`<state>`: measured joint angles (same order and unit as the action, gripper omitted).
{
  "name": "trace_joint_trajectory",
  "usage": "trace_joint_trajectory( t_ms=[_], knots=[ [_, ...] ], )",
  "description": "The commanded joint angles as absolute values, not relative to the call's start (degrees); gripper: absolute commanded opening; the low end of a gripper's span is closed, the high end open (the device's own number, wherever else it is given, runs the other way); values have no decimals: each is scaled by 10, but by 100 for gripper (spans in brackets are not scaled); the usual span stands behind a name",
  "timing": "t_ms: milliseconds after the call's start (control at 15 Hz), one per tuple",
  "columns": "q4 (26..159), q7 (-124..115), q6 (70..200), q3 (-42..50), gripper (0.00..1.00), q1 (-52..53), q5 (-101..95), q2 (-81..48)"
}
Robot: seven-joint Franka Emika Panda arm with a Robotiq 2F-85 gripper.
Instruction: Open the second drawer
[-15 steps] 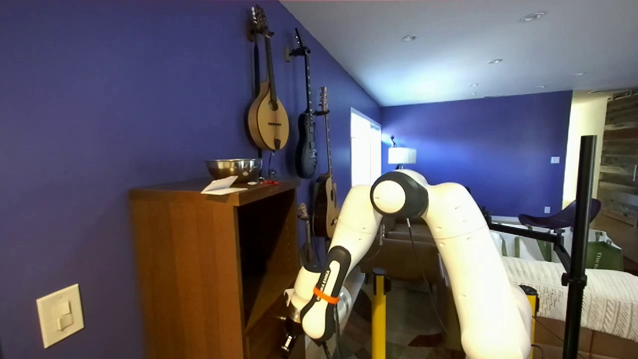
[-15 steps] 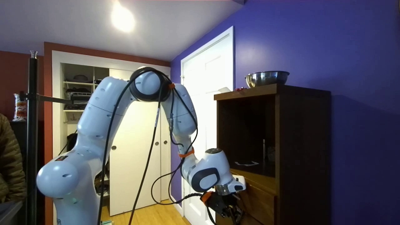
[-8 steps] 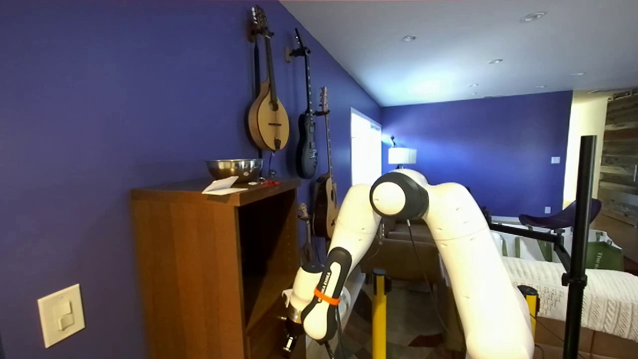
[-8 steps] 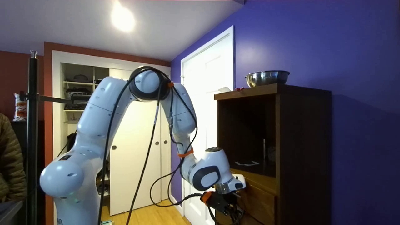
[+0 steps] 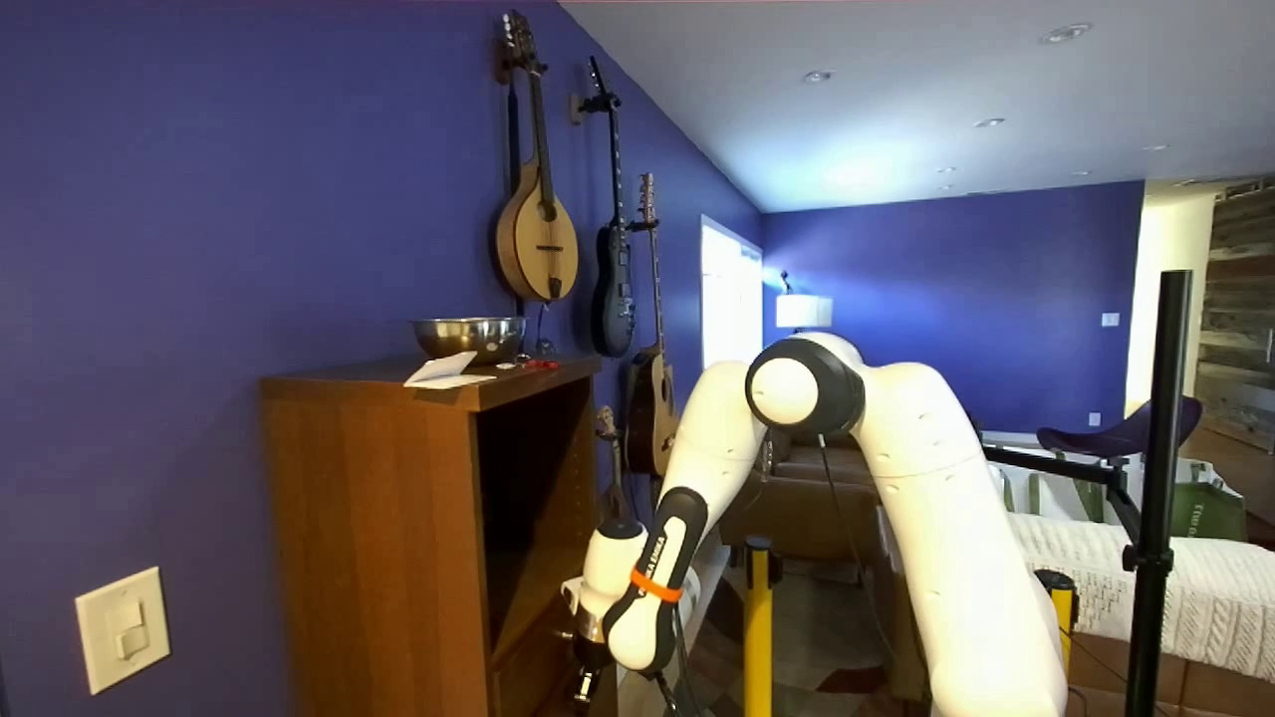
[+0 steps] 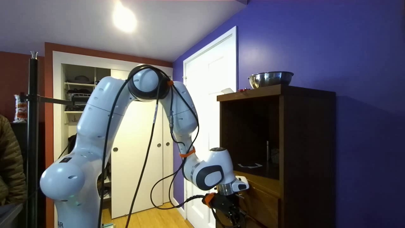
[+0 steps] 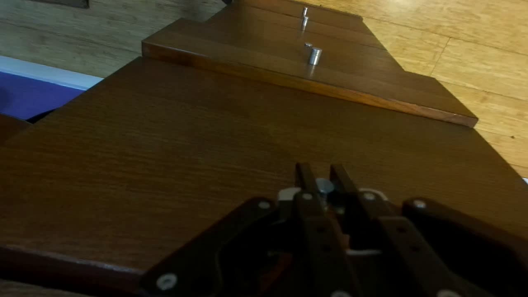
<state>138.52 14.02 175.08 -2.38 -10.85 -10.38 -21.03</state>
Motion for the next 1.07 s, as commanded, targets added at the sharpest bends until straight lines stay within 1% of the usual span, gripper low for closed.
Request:
trace_joint_trajectory(
  t_ms=[0, 733, 800, 867, 933, 1000],
  knots=[
    [1406, 189, 1712, 17, 4, -117, -135, -184],
    [1442, 195, 1664, 48, 4, -123, -157, -152],
    [1444, 199, 1666, 40, 40, -134, -144, -150],
    [1445, 202, 1665, 35, 40, -141, -134, -146],
    [1445, 225, 1657, 23, 44, -157, -123, -143],
    [1442, 249, 1642, 10, 51, -173, -107, -138]
  ],
)
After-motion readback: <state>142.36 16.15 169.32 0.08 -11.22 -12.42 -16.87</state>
